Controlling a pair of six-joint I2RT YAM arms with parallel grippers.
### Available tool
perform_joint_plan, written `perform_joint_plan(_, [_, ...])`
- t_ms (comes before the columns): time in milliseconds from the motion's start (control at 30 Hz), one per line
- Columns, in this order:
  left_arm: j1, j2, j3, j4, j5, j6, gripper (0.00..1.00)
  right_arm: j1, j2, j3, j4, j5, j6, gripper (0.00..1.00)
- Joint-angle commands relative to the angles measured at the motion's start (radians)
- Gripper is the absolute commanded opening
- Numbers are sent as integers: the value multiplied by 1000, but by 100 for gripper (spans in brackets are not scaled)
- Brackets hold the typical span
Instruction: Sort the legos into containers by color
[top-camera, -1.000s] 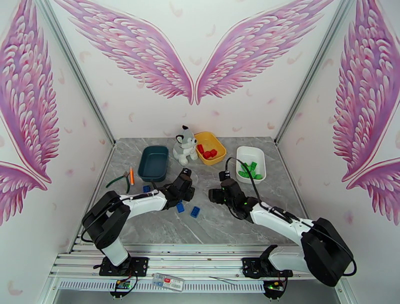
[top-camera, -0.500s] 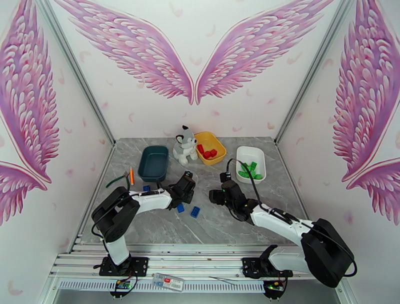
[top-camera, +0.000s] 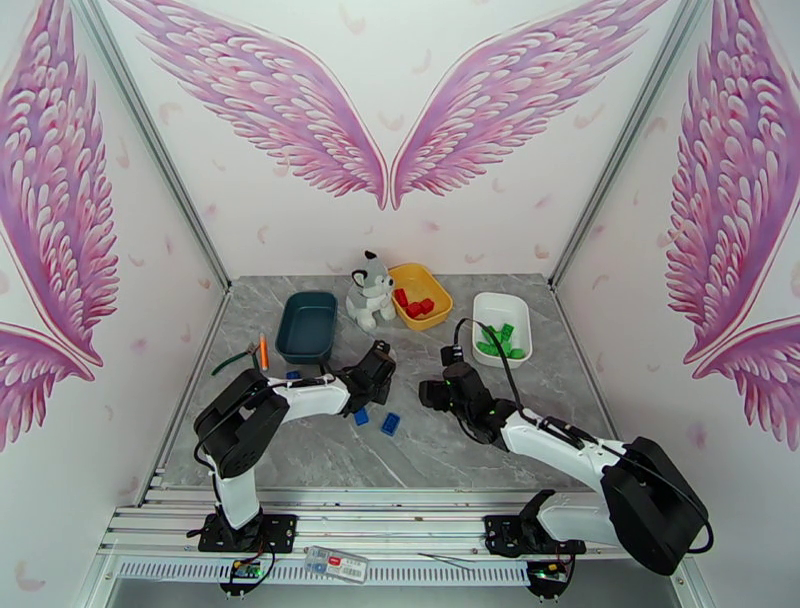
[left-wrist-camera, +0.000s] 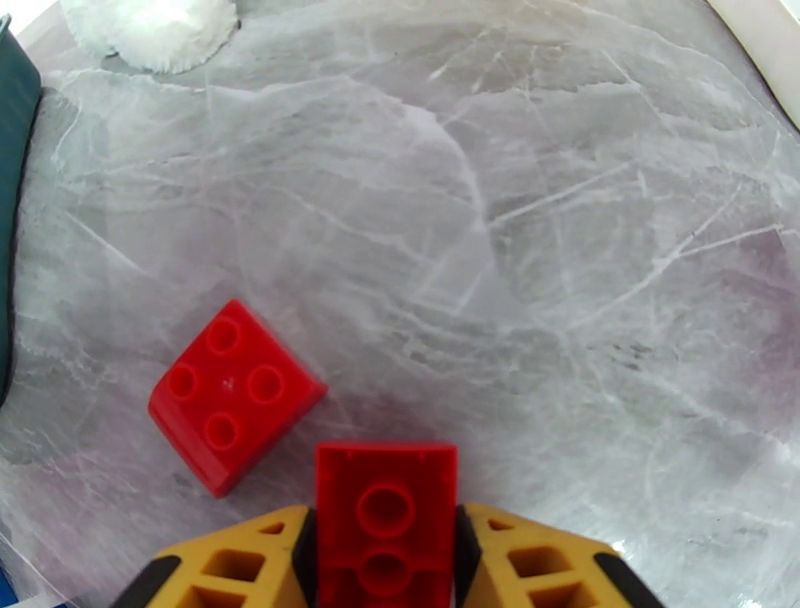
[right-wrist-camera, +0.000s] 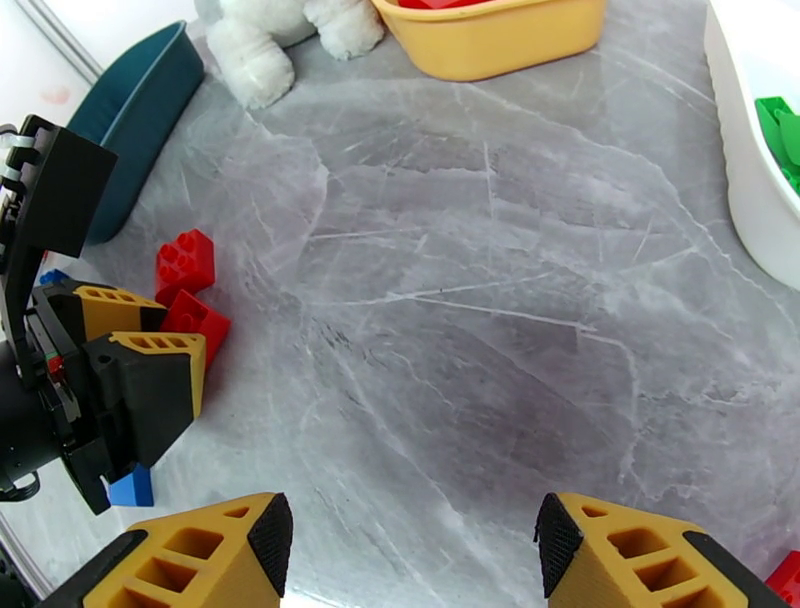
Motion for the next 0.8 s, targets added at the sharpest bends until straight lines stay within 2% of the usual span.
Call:
perform_joint_plan(0, [-7, 27, 21, -34, 2, 2, 47, 8, -8, -15, 23, 19, 18, 71])
perform_joint_plan(100, [-10, 19, 22, -35, 0, 7, 51, 9, -4, -16, 27, 17, 21, 71])
perform_joint_plan(233, [-15, 18, 30, -42, 1, 12, 51, 8, -5, -20, 31, 18, 23, 72])
perform_joint_plan(533, [-16, 10, 31, -39, 2, 16, 37, 8, -13, -27, 33, 17, 33, 72])
perform_joint_plan(633, [-4, -27, 17, 4, 64, 9, 32, 8, -15, -29, 47, -13, 40, 73])
perform_joint_plan(767, [31, -78, 1, 116, 227, -14, 29, 7, -11, -13, 56, -60, 70, 79])
